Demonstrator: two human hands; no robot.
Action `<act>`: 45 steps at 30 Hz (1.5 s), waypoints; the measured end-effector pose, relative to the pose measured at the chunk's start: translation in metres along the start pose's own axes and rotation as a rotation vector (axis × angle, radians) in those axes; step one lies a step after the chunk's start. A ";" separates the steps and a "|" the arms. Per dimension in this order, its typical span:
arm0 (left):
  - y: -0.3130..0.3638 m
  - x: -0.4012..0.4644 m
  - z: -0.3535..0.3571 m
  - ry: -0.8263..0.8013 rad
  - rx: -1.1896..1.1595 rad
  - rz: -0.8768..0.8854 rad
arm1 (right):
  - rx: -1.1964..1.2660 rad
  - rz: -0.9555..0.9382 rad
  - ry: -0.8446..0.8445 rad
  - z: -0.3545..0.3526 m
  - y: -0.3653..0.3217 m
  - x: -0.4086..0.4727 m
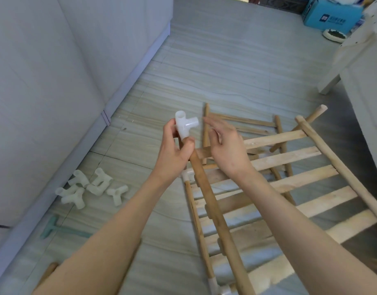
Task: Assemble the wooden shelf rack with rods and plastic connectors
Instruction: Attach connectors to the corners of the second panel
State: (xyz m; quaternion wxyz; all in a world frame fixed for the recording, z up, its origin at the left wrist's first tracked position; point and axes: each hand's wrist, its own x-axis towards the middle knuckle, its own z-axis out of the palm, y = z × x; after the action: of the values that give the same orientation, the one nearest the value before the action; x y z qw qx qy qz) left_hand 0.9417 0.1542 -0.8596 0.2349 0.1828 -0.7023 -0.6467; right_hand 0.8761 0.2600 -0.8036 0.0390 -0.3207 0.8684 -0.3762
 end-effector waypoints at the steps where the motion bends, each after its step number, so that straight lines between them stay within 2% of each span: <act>1: -0.006 0.002 -0.004 0.008 0.036 -0.016 | -0.043 0.030 0.020 -0.002 0.002 -0.007; 2: -0.011 0.004 -0.005 0.023 0.075 -0.027 | -0.084 0.056 0.015 -0.004 0.002 -0.015; 4: -0.015 0.006 -0.007 0.071 0.129 -0.065 | -0.146 0.089 -0.110 -0.006 -0.004 -0.029; 5: 0.020 -0.029 0.001 0.027 0.144 -0.030 | -0.184 0.120 -0.158 -0.042 -0.028 -0.074; 6: 0.042 -0.054 0.004 0.006 0.187 -0.027 | -0.238 0.131 -0.243 -0.063 -0.043 -0.102; 8: 0.038 -0.061 0.007 0.087 0.267 -0.065 | -0.361 0.110 -0.433 -0.060 -0.044 -0.109; 11: 0.029 -0.081 0.003 0.149 0.386 -0.025 | -0.428 0.096 -0.529 -0.062 -0.038 -0.113; 13: 0.036 -0.108 0.000 0.084 0.402 -0.001 | -0.417 0.114 -0.560 -0.074 -0.036 -0.134; 15: 0.041 -0.127 -0.003 0.001 0.366 -0.052 | -0.420 0.108 -0.569 -0.083 -0.027 -0.159; 16: 0.043 -0.130 -0.004 -0.010 0.270 -0.121 | -0.450 0.102 -0.561 -0.086 -0.023 -0.171; 18: 0.046 -0.126 -0.002 -0.007 -0.035 -0.358 | -0.535 0.075 -0.527 -0.089 -0.015 -0.190; 19: 0.047 -0.124 -0.002 -0.025 -0.109 -0.454 | -0.584 0.039 -0.508 -0.089 -0.013 -0.197; 23: 0.053 -0.116 0.009 -0.272 0.088 -0.481 | -0.743 -0.261 -0.306 -0.086 -0.003 -0.217; 25: 0.058 -0.118 0.016 -0.449 0.010 -0.580 | -0.731 -0.369 -0.229 -0.086 0.006 -0.219; 27: 0.061 -0.122 0.020 -0.528 -0.139 -0.666 | -0.693 -0.428 -0.220 -0.084 0.012 -0.217; 30: 0.061 -0.128 0.023 -0.470 -0.209 -0.700 | -0.661 -0.480 -0.218 -0.081 0.017 -0.213; 37: 0.058 -0.140 0.028 -0.328 -0.090 -0.665 | -0.610 -0.532 -0.265 -0.081 0.024 -0.214; 45: 0.061 -0.160 0.033 -0.254 -0.279 -0.730 | -0.578 -0.629 -0.305 -0.093 0.032 -0.212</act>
State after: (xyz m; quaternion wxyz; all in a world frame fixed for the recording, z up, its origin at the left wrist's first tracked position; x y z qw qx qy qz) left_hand 1.0575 0.2768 -0.8161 -0.0762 0.3048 -0.5203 -0.7941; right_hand 0.9984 0.4595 -0.7962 -0.0410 -0.6186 0.7823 -0.0603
